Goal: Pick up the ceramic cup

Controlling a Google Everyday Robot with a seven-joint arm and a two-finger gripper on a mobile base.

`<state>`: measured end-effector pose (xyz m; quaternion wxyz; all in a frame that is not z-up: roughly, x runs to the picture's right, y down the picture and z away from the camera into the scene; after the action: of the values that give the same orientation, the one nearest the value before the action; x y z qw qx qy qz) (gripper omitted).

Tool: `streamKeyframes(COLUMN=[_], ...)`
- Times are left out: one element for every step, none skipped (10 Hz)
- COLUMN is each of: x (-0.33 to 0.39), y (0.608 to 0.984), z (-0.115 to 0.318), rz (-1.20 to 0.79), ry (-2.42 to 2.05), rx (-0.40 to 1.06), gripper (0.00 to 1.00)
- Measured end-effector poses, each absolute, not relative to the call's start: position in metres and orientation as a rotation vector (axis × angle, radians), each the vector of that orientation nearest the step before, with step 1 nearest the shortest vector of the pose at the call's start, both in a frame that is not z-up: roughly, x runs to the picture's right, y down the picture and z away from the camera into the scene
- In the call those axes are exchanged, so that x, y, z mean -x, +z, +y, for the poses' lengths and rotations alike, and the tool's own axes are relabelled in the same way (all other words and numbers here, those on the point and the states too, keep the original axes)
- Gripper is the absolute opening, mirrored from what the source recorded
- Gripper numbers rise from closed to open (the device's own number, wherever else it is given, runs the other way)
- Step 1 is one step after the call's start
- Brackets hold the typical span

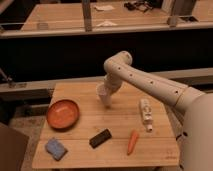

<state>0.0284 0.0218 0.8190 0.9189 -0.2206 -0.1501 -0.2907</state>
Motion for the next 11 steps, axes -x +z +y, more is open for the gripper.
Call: streamKeyframes(x=[-0.028, -0.029, -0.029, -0.029, -0.029, -0.029, -0.029, -0.028, -0.028, -0.028, -0.028], y=[0.818, 0.817, 0.816, 0.814, 0.814, 0.813, 0.812, 0.811, 0.810, 0.809, 0.808], z=[0.020, 0.019, 0.017, 0.015, 0.014, 0.013, 0.012, 0.011, 0.010, 0.009, 0.008], rz=[-0.309, -0.309, -0.309, -0.309, -0.310, -0.310, -0.311, -0.312, -0.313, -0.313, -0.314], ry=[-0.596, -0.596, -0.595, -0.595, -0.595, -0.595, -0.595, -0.595, -0.594, -0.594, -0.594], rx=[0.451, 0.449, 0.447, 0.444, 0.443, 0.441, 0.439, 0.437, 0.436, 0.434, 0.433], gripper=[0.03, 0.03, 0.03, 0.03, 0.03, 0.03, 0.03, 0.03, 0.03, 0.03, 0.03])
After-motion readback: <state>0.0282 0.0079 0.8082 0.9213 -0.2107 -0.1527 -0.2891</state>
